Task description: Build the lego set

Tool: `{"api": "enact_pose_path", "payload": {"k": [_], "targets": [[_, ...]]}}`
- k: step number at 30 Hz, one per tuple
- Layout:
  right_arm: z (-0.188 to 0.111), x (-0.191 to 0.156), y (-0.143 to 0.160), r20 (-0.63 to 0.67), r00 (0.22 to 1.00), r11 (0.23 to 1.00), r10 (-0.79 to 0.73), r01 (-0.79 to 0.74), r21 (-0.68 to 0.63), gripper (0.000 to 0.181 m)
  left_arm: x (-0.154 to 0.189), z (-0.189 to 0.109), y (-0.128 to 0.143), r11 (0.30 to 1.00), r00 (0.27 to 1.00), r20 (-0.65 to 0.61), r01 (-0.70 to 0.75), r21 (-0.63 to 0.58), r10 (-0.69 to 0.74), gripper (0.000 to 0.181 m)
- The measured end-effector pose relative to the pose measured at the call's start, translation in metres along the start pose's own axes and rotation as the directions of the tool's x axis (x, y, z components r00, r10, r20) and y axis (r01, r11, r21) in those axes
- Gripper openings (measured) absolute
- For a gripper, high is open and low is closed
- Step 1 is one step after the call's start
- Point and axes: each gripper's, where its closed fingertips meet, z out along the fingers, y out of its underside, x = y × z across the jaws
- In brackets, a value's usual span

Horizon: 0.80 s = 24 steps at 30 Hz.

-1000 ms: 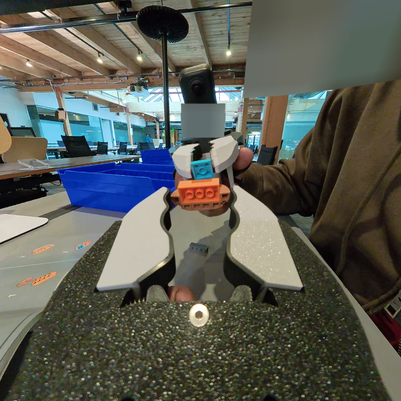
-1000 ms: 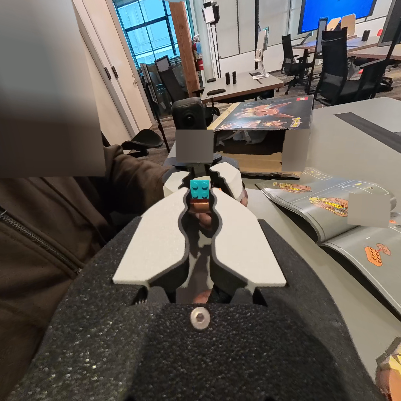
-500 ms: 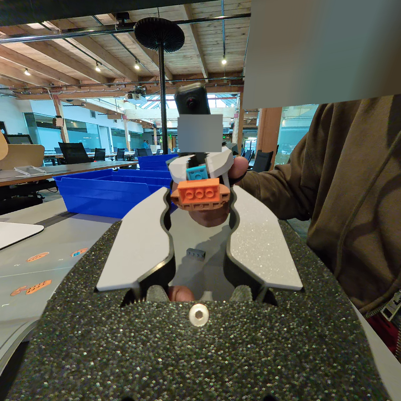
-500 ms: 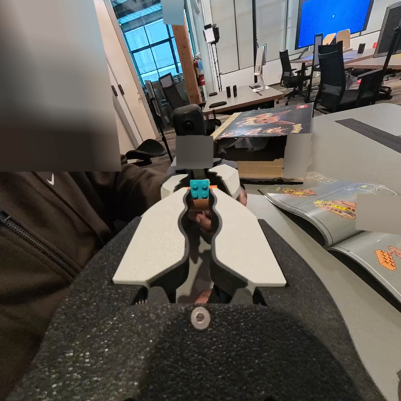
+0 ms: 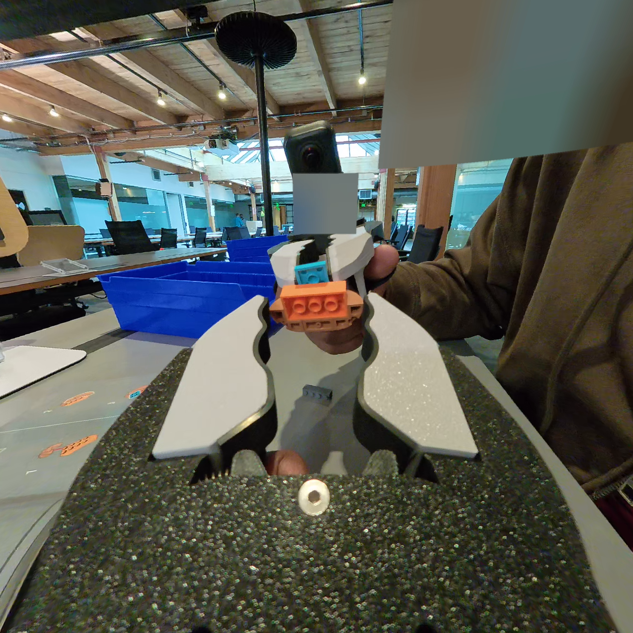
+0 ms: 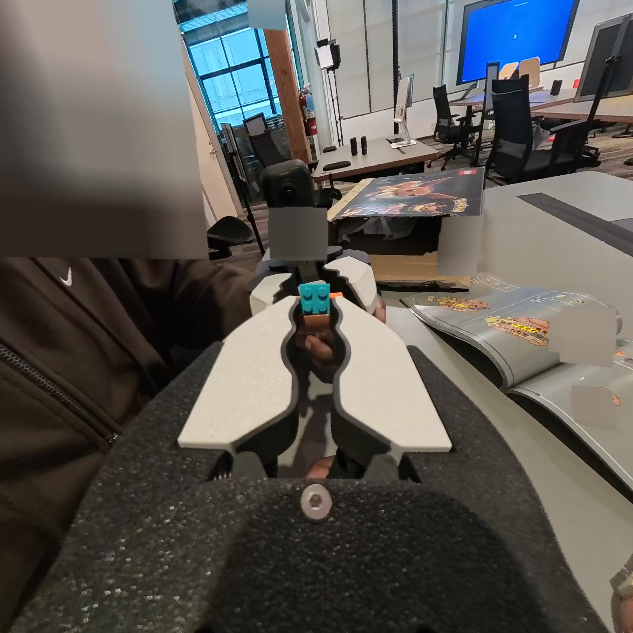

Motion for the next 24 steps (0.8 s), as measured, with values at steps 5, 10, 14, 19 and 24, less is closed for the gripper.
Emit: {"api": "enact_pose_path", "payload": {"k": [5,10,14,19,24], "targets": [[-0.0002,0.0007,0.0018,-0.013,0.999,0.999,-0.029,0.029,-0.014,0.016,-0.0004,0.0001,0.0014,1.0,1.0,0.002,-0.004,-0.01,0.004,0.052],[-0.0005,0.0003,0.0025,-0.01,0.999,0.999,-0.037,0.037,-0.018,0.016,0.0001,0.0003,0.0021,1.0,1.0,0.0,-0.008,-0.015,0.008,0.052],[-0.0005,-0.0008,0.0027,-0.007,0.999,0.999,-0.045,0.045,-0.02,0.016,0.0004,0.0003,0.0019,1.0,1.0,-0.002,-0.008,-0.014,0.008,0.052],[-0.0003,-0.0018,0.0026,-0.006,0.999,0.998,-0.053,0.053,-0.021,0.016,0.0008,0.0003,0.0019,1.0,1.0,-0.006,-0.003,-0.012,0.003,0.052],[-0.0004,-0.0018,0.0024,-0.009,0.998,0.998,-0.058,0.058,-0.021,0.016,0.0016,0.0005,0.002,1.0,1.0,-0.011,-0.003,-0.012,0.003,0.052]]}}
